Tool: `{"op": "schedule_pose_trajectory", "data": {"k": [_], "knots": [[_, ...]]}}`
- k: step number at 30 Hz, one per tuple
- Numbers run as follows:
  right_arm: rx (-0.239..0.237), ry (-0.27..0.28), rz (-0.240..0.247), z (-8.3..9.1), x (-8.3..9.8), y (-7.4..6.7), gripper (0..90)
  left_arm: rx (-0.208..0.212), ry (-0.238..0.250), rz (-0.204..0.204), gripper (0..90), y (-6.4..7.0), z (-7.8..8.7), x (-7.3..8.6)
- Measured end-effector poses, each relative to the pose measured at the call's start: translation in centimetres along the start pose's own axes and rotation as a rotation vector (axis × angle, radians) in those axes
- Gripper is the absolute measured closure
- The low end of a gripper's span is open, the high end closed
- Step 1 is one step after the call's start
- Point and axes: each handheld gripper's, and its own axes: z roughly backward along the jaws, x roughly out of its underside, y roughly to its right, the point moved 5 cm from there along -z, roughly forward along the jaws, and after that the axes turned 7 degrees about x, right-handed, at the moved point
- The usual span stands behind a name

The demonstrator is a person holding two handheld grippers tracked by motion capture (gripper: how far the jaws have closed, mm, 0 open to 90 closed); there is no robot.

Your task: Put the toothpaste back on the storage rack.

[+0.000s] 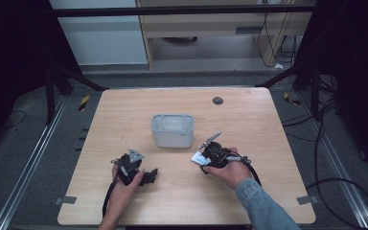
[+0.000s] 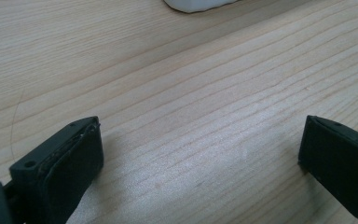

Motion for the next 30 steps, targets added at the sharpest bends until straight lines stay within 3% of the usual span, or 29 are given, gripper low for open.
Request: {"op": "schedule_pose_trajectory", "data": {"k": [8, 16, 23, 30], "knots": [[-0.018, -0.02, -0.002, -0.5, 0.0, 0.3, 46.7, -0.001, 0.0, 0.003, 0.0, 0.0, 0.0, 0.0], [-0.004, -0.061, 0.003, -1.1, 0.3, 0.9, 53.2, -0.003, 0.0, 0.004, 0.0, 0.0, 0.0, 0.0], [-0.018, -0.093, 0.007, -1.5, 0.6, 1.0, 53.6, -0.003, 0.0, 0.004, 0.0, 0.0, 0.0, 0.0], [-0.028, -0.099, 0.021, -1.5, 0.5, 1.1, 54.3, -0.003, 0.0, 0.004, 0.0, 0.0, 0.0, 0.0]]}}
